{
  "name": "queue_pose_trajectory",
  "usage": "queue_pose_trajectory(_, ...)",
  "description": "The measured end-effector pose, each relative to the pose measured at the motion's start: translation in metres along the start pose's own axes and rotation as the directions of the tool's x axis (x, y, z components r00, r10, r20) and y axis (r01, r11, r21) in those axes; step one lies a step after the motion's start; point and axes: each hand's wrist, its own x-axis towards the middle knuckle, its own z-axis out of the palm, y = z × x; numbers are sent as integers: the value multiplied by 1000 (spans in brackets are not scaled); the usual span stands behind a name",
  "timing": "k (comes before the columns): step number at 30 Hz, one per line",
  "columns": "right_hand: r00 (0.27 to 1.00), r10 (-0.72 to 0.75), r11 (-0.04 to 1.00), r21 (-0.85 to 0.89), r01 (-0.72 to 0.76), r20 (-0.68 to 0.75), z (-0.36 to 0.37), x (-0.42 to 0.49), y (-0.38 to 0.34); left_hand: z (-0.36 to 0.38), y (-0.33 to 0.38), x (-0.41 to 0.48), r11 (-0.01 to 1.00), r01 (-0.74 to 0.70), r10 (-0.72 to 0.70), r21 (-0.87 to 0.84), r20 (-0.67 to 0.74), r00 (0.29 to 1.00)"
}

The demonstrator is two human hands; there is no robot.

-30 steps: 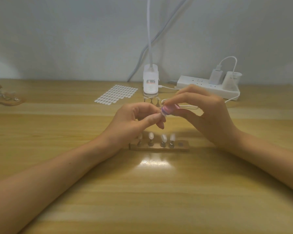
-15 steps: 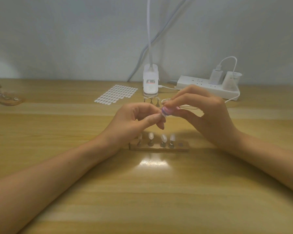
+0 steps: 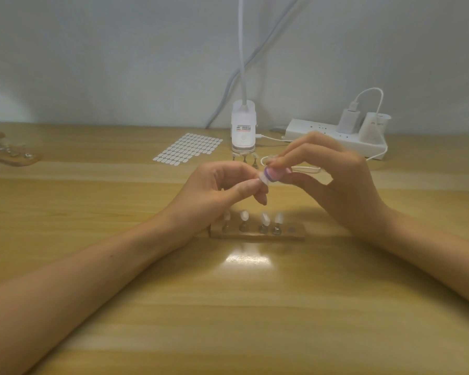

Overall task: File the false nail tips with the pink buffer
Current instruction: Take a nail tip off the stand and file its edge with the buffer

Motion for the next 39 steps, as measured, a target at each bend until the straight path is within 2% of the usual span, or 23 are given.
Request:
queue_pose_trajectory(3, 996, -78, 997, 2, 78, 33, 0, -2, -3, -1, -1, 0, 1000, -5, 5, 8, 8, 1000)
queue_pose_trajectory(7, 999, -42, 999, 20, 42, 15, 0, -2, -4, 1, 0, 1, 999, -5, 5, -33, 7, 1000)
queue_pose_trajectory(10, 992, -121, 993, -12, 121, 36, 2, -1, -4, 1, 1, 0, 1000, -11, 11, -18, 18, 1000)
queue_pose_trajectory(13, 998, -63, 998, -1, 63, 14, 1, -1, 0, 0, 0, 0, 1000, -14, 14, -18, 13, 1000)
queue_pose_trajectory(17, 992, -113, 993, -26, 115, 48, 2, -2, 4, 1, 0, -1, 999, -22, 21, 44, 30, 999)
queue_pose_trajectory(20, 999, 45, 998, -36, -45, 6, -2, -3, 13, 1, 3, -2, 999, -30, 30, 16, 24, 999)
queue_pose_trajectory(23, 986, 163, 986, -35, -164, -32, -5, -4, 18, 0, 6, -2, 993, -84, 86, 79, -13, 996)
queue_pose_trajectory(27, 982, 185, 982, -16, -186, -35, -3, -5, 15, 0, 6, 0, 991, -124, 127, 38, -88, 988)
queue_pose_trajectory(32, 989, 145, 989, -21, -145, -16, 1, -6, 11, 1, 3, 1, 991, -130, 126, -13, -176, 976)
queue_pose_trajectory(35, 990, 140, 990, -25, -141, -26, 0, -6, 12, 1, 1, 1, 995, -83, 69, -57, -224, 972)
queue_pose_trajectory(39, 989, 143, 990, 12, -143, -34, -1, -4, 11, 0, 1, -1, 1000, 21, -20, 1, -241, 970)
